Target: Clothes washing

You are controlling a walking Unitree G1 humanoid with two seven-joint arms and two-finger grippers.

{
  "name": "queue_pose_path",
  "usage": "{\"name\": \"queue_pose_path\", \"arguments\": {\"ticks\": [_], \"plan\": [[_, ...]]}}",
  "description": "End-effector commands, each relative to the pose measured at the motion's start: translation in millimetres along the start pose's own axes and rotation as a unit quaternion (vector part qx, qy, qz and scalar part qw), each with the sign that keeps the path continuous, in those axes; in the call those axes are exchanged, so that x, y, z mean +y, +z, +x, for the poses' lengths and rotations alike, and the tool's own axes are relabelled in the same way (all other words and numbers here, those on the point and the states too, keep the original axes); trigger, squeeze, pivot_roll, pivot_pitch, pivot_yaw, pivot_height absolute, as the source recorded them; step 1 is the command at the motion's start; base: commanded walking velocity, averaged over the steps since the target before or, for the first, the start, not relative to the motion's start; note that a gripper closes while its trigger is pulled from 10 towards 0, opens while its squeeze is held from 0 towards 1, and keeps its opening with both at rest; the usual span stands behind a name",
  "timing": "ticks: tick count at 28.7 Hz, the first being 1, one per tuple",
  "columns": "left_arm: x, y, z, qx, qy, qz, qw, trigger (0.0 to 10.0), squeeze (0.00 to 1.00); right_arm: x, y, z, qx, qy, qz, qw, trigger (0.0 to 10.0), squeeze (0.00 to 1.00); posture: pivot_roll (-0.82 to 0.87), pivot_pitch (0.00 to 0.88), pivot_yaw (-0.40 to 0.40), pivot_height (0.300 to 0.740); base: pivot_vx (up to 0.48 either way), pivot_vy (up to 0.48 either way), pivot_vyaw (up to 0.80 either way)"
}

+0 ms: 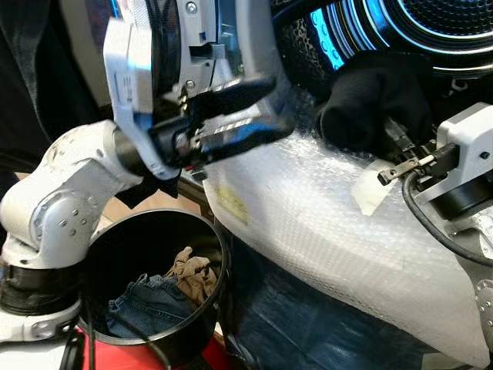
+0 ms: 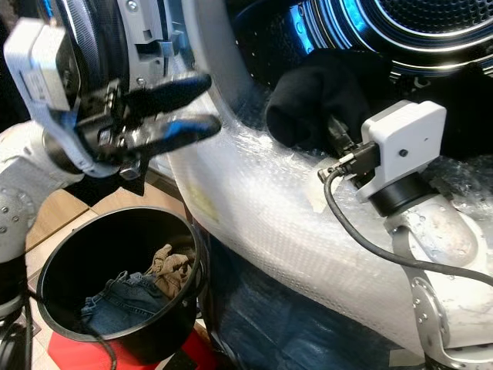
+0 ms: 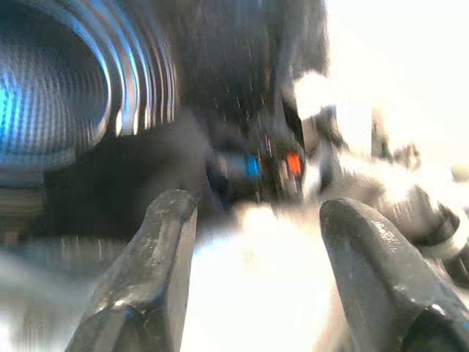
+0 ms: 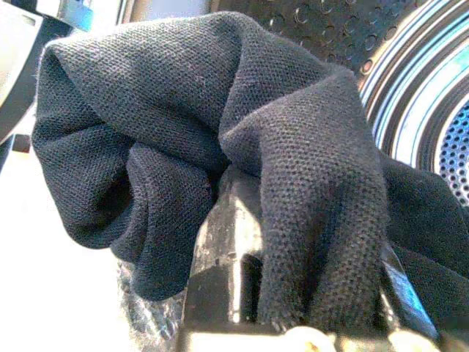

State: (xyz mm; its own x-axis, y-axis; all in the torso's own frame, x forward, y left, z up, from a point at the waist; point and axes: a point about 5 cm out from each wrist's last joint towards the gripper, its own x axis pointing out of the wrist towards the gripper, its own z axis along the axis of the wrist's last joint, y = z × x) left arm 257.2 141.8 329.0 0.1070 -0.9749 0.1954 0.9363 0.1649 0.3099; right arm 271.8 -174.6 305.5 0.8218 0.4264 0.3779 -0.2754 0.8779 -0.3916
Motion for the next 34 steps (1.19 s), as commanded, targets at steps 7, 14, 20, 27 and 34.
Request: {"name": "queue_pose_path", "arguments": {"ticks": [7,14,20,27,34], "plan": [[-24.3,-45,-28.4,0.144,0.008,-0.054,0.988,10.0,1.00,-4.2,-21,2.1,0.039,-0.013,0.014,0.999,0.0,0.00,-0.01,0.106,0.012,0.740,0.000,0.000,0.00],[-34.8,-88,-55.5,0.209,0.099,-0.122,0.965,10.0,1.00,-6.2,-22,5.7,0.032,-0.017,0.012,0.999,0.0,0.00,0.00,0.091,0.014,0.740,0.000,0.000,0.00],[-11.5,-129,-83.9,0.257,0.279,-0.084,0.922,10.0,1.00,-5.2,-16,10.2,0.018,-0.013,0.010,1.000,0.0,0.00,-0.01,0.076,0.015,0.740,0.000,0.000,0.00],[-16.4,-144,-87.0,0.233,0.322,-0.108,0.911,10.0,1.00,-4.8,-18,9.4,0.016,-0.013,0.009,1.000,0.0,0.00,-0.01,0.064,0.013,0.740,0.000,0.000,0.00],[-25.5,-194,-110.1,0.246,0.430,-0.143,0.856,10.0,1.00,-3.9,-18,9.8,0.016,-0.008,0.017,1.000,0.0,0.00,-0.01,0.055,-0.001,0.740,0.000,0.000,0.00]]}}
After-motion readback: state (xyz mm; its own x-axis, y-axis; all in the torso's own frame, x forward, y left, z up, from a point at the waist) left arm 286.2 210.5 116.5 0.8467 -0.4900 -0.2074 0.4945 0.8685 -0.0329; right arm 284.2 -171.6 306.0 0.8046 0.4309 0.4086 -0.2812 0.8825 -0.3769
